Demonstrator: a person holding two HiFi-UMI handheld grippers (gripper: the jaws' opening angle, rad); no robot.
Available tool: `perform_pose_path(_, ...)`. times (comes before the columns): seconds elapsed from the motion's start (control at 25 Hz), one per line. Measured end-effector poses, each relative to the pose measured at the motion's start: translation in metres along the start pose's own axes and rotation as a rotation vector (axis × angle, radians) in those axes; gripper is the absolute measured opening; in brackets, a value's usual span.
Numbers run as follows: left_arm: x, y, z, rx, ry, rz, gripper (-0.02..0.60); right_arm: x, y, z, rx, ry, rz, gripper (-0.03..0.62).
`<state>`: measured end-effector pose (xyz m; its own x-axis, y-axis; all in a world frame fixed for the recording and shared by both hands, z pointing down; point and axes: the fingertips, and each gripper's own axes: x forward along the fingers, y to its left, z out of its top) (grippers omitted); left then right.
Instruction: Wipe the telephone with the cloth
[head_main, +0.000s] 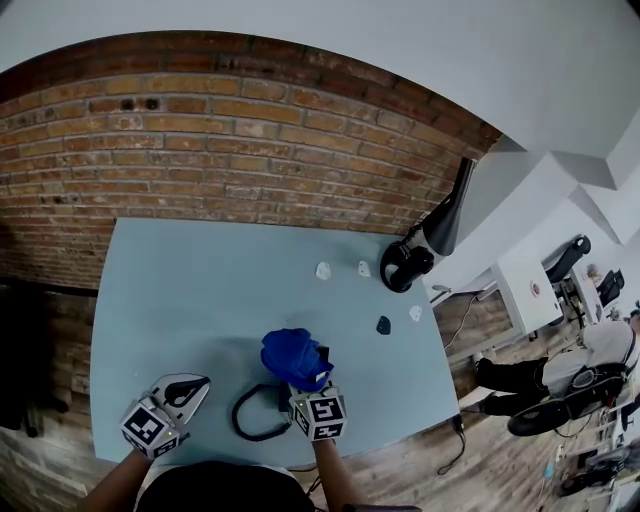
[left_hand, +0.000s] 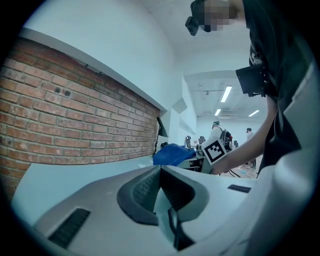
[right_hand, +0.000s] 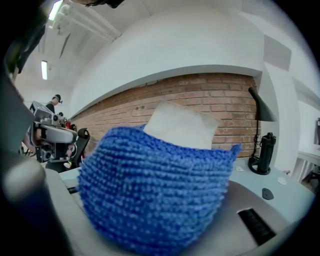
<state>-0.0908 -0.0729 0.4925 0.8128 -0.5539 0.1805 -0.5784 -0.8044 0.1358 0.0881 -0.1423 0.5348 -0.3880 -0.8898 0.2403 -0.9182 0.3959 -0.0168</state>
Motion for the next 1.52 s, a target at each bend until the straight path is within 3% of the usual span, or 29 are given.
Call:
perform_pose_path(0.48,-0.002,0.005,-0.006,-0.028,0.039,0.022,0.021,0.034,-0.04,-0.072,0.088,0.202,-0.079,0.13)
perform_pose_path(1.52,0.01,-0.02,-0.016,-0.014,0.055,-0.056,0.021,0.009,-0.026,-0.1,0.083,0.181,-0.105,0.129)
